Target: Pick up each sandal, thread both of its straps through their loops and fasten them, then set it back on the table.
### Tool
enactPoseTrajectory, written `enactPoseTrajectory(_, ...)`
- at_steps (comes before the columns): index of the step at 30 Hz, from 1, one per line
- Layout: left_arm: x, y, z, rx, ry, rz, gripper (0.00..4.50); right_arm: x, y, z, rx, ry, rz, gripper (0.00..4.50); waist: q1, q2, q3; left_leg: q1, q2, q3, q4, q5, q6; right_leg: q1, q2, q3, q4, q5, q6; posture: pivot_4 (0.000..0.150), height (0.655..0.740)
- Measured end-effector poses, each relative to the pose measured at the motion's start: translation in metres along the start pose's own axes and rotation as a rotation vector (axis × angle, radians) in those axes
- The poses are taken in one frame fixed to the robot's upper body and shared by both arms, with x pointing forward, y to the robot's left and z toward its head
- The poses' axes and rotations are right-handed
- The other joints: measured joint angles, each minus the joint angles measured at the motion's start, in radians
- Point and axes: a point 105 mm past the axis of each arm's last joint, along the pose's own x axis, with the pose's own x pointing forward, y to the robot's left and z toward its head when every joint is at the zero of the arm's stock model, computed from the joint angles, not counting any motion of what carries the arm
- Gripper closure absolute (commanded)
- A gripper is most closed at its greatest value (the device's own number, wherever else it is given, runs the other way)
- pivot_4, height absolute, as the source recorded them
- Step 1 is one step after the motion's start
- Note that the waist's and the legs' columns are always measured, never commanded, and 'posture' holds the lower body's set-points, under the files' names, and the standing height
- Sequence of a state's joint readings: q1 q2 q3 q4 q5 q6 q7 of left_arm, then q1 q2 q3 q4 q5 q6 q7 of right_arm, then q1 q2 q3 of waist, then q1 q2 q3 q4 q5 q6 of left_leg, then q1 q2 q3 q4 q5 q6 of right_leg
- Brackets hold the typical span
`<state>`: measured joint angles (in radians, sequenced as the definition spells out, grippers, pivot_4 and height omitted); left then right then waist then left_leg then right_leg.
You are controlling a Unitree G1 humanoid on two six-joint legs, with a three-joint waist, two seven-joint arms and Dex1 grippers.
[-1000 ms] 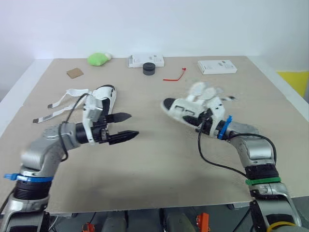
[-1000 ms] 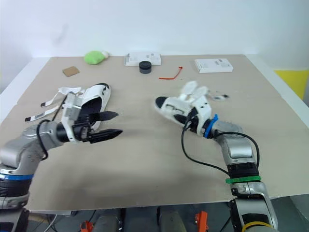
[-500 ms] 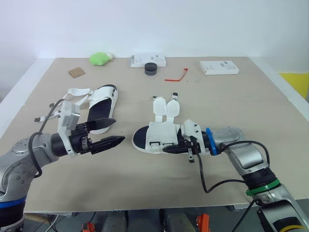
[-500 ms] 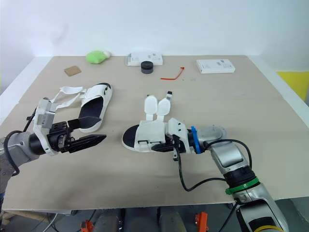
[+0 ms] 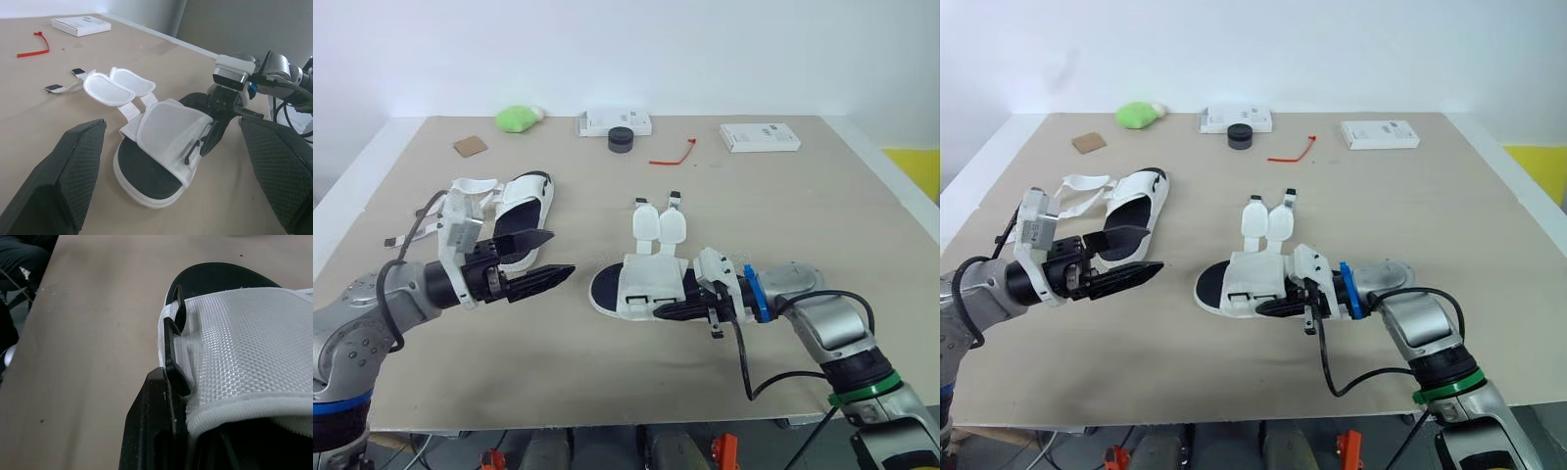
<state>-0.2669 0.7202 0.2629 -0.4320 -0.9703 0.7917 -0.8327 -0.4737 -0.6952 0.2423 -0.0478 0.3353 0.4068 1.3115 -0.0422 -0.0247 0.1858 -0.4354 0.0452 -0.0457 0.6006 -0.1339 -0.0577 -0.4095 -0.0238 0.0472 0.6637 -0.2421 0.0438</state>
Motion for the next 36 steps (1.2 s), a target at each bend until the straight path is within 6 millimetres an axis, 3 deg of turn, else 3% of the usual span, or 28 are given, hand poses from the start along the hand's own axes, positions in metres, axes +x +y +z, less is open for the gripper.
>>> enactPoseTrajectory(8, -0.003, 0.001, -0.004, 0.000, 0.048, -0.011, 0.00, 0.001, 0.000, -0.006, -0.012, 0.015, 0.037, 4.44, -0.002, 0.000, 0.000, 0.001, 0.000, 0.000, 0.000, -0.001, -0.001, 0.001, 0.000, 0.000, 0.000, 0.000, 0.000, 0.150, 0.7400)
enactPoseTrajectory(11, -0.006, 0.000, -0.011, -0.002, 0.095, -0.017, 0.00, 0.001, 0.000, -0.007, -0.008, 0.012, 0.047, 3.32, -0.002, -0.001, -0.001, 0.003, 0.001, 0.001, 0.000, -0.001, -0.001, 0.002, 0.000, 0.001, 0.000, 0.000, 0.000, 0.150, 0.7400)
enactPoseTrajectory(18, -0.003, -0.006, -0.019, -0.012, 0.131, -0.067, 0.00, 0.002, 0.002, -0.011, -0.019, 0.020, 0.087, 0.06, -0.002, -0.004, -0.002, 0.006, 0.002, 0.002, 0.001, -0.001, -0.002, 0.003, 0.000, 0.001, 0.000, 0.000, -0.001, 0.150, 0.7400)
enactPoseTrajectory(21, 0.003, -0.008, -0.021, -0.003, 0.141, -0.100, 0.00, -0.005, -0.003, -0.011, -0.017, 0.034, 0.080, 0.06, -0.002, -0.004, -0.002, 0.005, 0.001, 0.003, 0.001, -0.001, -0.002, 0.003, 0.000, 0.002, 0.000, 0.000, -0.001, 0.150, 0.7400)
enactPoseTrajectory(27, 0.017, -0.008, -0.028, 0.016, 0.171, -0.167, 0.00, -0.047, -0.008, -0.015, 0.023, 0.115, 0.020, 0.06, 0.014, -0.004, -0.002, 0.001, 0.001, 0.008, 0.001, -0.002, -0.003, 0.000, 0.000, 0.007, 0.000, -0.001, 0.000, 0.150, 0.7400)
enactPoseTrajectory(36, 0.053, -0.002, -0.031, 0.077, 0.139, -0.235, 0.00, -0.054, 0.008, -0.014, 0.084, 0.099, 0.007, 0.06, 0.019, -0.004, -0.002, 0.000, 0.001, 0.010, 0.001, -0.008, -0.001, -0.001, 0.002, 0.011, 0.000, -0.005, 0.007, 0.150, 0.7400)
